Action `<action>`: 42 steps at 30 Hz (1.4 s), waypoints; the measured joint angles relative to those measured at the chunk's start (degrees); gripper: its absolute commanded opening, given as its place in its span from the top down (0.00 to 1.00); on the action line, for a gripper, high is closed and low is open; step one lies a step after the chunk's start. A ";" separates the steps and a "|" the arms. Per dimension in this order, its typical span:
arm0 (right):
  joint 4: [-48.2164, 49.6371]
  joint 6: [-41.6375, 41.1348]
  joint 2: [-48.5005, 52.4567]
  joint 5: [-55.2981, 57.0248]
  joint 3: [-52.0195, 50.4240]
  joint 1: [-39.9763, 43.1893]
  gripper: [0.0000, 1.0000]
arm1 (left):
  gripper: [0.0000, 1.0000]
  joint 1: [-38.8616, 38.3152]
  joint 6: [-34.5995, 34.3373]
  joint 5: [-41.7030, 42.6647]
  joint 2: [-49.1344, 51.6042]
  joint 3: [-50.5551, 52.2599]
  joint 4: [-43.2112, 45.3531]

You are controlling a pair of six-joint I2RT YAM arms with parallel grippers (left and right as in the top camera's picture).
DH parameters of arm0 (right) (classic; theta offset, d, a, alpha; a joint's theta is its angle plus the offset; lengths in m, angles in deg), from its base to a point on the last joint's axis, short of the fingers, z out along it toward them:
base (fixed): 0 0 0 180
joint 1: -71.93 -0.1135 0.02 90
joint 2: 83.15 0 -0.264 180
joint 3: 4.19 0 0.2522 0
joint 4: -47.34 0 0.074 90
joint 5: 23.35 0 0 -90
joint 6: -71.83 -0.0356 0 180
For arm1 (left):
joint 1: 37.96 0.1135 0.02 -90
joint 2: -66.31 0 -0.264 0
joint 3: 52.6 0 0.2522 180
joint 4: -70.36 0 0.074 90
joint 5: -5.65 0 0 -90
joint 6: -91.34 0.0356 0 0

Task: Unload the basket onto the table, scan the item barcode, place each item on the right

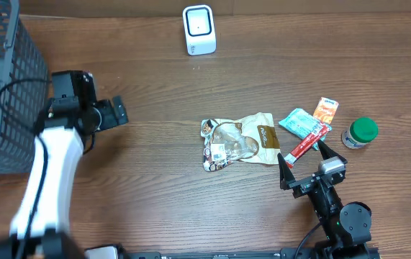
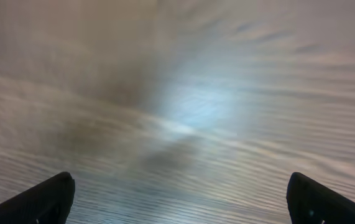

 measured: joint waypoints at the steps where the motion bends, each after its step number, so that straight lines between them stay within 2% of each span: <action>1: 0.02 0.00 0.00 0.00 0.00 0.00 0.00 | 0.00 -0.66 0.00 0.07 -2.93 0.00 0.07; 12: 0.00 -0.07 0.00 0.00 0.00 0.00 0.00 | 0.00 -1.97 0.00 0.17 -34.91 0.00 0.20; 18: -0.04 -0.15 0.00 0.00 0.00 0.00 0.00 | 0.00 -1.97 0.00 0.17 -40.04 -0.02 -1.25; 23: -0.07 -0.13 0.00 0.00 0.00 0.00 0.00 | 0.00 -1.97 0.00 0.00 -41.77 0.76 -8.24; 27: -0.04 -0.15 0.00 -0.02 0.00 0.00 0.00 | 0.00 -1.97 0.00 0.00 -46.62 5.55 -12.37; 30: -0.02 -0.13 0.00 -0.02 0.00 0.00 0.00 | 0.00 -1.97 -0.02 0.33 -50.97 11.30 -11.21; 34: -0.04 -0.13 0.00 0.02 0.00 0.00 0.00 | 0.00 -1.97 -0.02 1.57 -57.20 20.74 -0.83; 42: -0.07 -0.13 0.00 -0.02 0.00 0.00 0.00 | 0.00 -1.97 -0.04 8.85 -70.07 33.55 37.05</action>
